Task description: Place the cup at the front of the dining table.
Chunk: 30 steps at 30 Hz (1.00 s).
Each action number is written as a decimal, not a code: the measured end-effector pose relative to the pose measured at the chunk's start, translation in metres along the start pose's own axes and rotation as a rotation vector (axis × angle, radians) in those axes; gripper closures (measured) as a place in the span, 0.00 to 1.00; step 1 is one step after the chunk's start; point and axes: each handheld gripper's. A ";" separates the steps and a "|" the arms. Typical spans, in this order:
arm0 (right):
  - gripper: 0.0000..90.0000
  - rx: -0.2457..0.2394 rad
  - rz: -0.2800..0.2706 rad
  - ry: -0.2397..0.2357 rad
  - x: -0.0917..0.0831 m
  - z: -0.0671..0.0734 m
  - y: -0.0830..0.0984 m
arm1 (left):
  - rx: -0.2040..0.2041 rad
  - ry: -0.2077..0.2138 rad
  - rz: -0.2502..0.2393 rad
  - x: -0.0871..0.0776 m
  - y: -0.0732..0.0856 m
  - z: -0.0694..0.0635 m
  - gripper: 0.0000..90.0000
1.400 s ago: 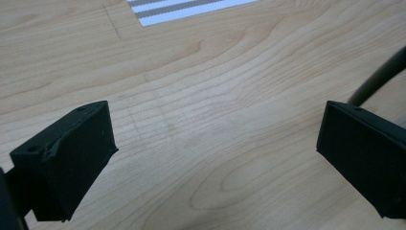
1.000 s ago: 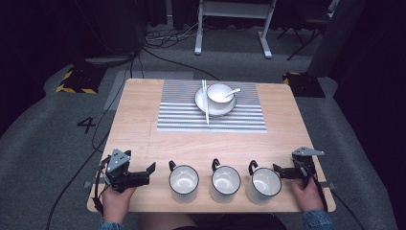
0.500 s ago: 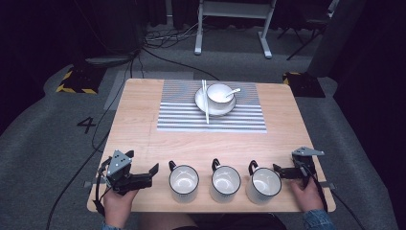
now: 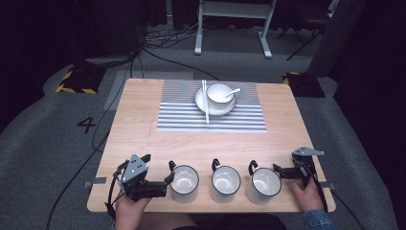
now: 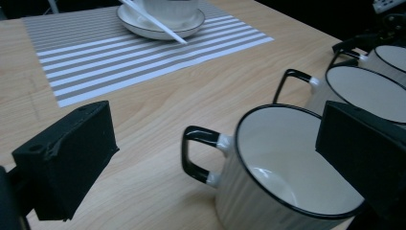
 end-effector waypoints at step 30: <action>0.01 -0.002 -0.001 -0.001 0.000 0.000 0.000 | 0.023 0.158 0.100 0.019 0.019 -0.054 0.00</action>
Point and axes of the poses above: each handheld gripper's, and its own axes: x roughly forward along the jaws, y roughly out of its underside, z roughly to its left, and after that the axes turned 14 degrees about -z, right-handed
